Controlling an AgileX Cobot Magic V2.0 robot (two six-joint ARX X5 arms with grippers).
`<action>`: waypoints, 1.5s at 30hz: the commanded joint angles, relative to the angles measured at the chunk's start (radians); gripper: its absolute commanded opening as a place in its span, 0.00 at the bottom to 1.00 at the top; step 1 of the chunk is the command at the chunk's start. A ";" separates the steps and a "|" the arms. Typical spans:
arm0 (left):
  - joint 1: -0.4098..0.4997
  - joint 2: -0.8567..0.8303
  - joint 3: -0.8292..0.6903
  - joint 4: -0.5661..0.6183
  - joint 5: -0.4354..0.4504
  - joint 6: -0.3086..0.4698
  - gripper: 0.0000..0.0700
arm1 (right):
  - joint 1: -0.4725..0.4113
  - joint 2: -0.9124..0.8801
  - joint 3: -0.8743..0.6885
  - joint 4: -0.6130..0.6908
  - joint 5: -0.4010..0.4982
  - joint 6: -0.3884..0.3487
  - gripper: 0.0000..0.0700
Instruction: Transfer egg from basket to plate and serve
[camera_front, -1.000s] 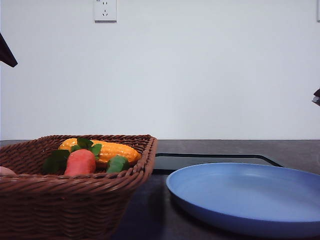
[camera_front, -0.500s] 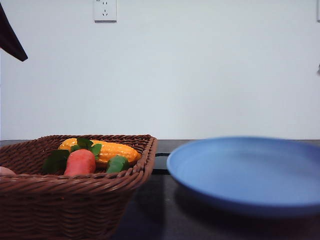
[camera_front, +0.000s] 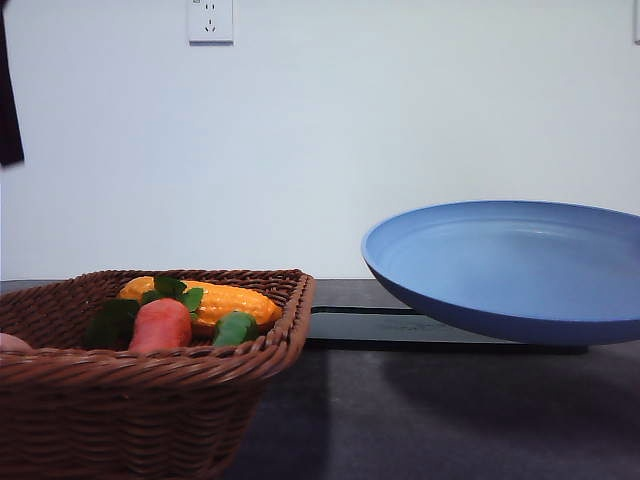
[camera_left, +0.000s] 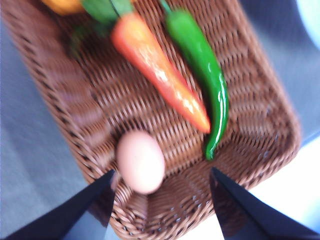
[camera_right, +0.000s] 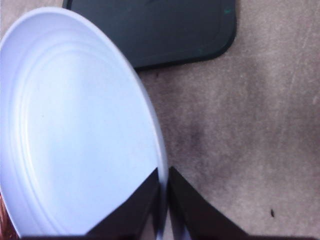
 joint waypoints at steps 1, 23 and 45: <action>-0.029 0.047 0.016 -0.001 -0.022 -0.027 0.54 | 0.000 0.004 0.006 0.006 -0.005 0.016 0.00; -0.085 0.410 0.021 0.077 -0.107 -0.068 0.54 | 0.000 0.004 0.006 0.008 -0.015 0.009 0.00; -0.085 0.482 0.021 0.068 -0.106 -0.056 0.23 | 0.000 0.004 0.006 0.020 -0.015 0.010 0.00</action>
